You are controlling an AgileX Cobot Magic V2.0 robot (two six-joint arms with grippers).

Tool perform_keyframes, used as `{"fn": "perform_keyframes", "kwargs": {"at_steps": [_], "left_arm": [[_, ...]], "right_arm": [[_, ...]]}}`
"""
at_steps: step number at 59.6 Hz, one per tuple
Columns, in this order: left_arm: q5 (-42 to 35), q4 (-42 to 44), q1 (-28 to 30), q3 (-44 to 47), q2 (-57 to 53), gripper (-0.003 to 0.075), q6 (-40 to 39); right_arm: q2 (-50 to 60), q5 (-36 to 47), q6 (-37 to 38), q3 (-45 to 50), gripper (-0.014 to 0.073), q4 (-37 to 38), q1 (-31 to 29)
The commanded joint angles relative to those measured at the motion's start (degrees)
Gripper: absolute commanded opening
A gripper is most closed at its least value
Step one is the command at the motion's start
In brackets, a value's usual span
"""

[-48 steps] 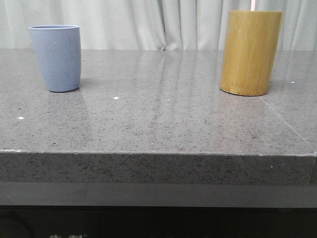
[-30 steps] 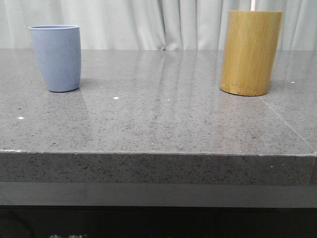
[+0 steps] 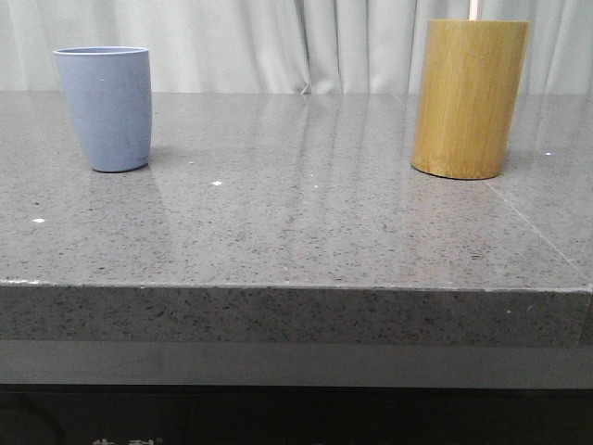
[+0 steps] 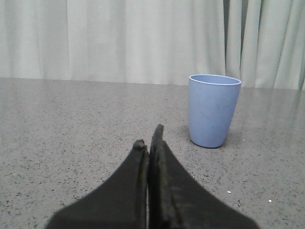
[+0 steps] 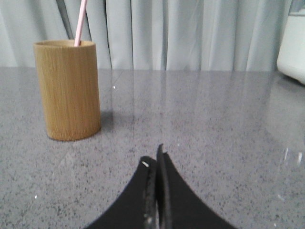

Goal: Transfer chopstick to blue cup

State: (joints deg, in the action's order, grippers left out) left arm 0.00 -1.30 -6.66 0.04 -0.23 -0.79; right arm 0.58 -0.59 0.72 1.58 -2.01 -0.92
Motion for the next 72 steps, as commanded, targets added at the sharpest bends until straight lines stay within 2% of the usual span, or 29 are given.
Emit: {"fn": "perform_keyframes", "kwargs": {"at_steps": [1, 9, 17, 28, 45, 55, 72], "left_arm": [[-5.6, -0.6, -0.3, 0.0, -1.5, -0.0019, -0.4], [-4.4, -1.9, -0.3, -3.8, -1.2, -0.0019, -0.4], [-0.8, -1.9, -0.3, -11.9, 0.5, -0.0019, -0.4], [9.7, -1.9, -0.3, -25.6, 7.5, -0.0019, -0.4], [26.5, -1.9, -0.3, -44.8, 23.4, -0.0019, -0.4], [29.2, -1.9, -0.3, -48.3, 30.9, -0.0019, -0.4], [29.0, -1.9, -0.3, -48.3, 38.8, -0.0019, -0.4]], "right_arm": [[1.2, 6.0, 0.1, -0.6, -0.0068, 0.0, 0.0], [1.2, 3.1, 0.1, -4.6, -0.0068, -0.2, 0.0], [1.0, -3.2, 0.1, -11.9, -0.0068, -0.1, 0.0], [-3.1, -11.9, 0.1, -23.7, -0.0068, 0.7, 0.0], [-16.9, -21.3, 0.1, -40.1, -0.0068, 1.7, 0.0], [-25.7, -25.5, 0.1, -45.3, -0.0068, 1.7, 0.0], [-35.3, -28.9, 0.1, -45.8, -0.0068, 1.7, 0.0]]}}
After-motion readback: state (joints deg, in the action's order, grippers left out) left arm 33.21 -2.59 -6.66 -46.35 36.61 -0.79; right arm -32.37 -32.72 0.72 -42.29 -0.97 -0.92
